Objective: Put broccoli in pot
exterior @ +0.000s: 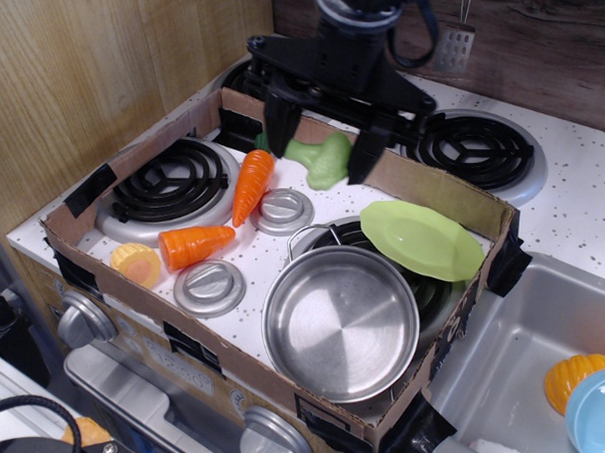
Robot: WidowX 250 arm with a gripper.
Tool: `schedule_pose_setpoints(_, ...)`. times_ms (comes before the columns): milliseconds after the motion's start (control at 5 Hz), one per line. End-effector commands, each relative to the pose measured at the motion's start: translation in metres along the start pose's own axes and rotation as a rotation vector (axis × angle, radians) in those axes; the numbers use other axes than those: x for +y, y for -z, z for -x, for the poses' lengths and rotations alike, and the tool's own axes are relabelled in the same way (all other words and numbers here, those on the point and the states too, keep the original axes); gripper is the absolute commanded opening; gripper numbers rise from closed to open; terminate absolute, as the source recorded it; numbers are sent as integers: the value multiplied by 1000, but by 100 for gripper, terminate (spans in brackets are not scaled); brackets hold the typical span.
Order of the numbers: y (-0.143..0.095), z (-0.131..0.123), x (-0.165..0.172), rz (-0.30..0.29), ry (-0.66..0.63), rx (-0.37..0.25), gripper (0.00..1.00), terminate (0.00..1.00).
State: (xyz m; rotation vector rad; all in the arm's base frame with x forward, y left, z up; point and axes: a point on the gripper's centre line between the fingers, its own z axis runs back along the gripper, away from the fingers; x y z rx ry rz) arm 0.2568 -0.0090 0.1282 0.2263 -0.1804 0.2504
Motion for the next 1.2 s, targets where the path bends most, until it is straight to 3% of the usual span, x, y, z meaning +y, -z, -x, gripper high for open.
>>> schedule_pose_setpoints(0, 3, 19, -19, 66, -111, 3, 0, 0)
schedule_pose_setpoints(200, 10, 20, -24, 103, -140, 36, 0, 0)
schedule_pose_setpoints(400, 27, 26, -33, 150, -241, 24, 100, 0)
schedule_pose_setpoints(600, 37, 29, -40, 159, -307, 6, 100, 0)
schedule_pose_setpoints(1000, 37, 25, -38, 166, -298, 7, 100, 0)
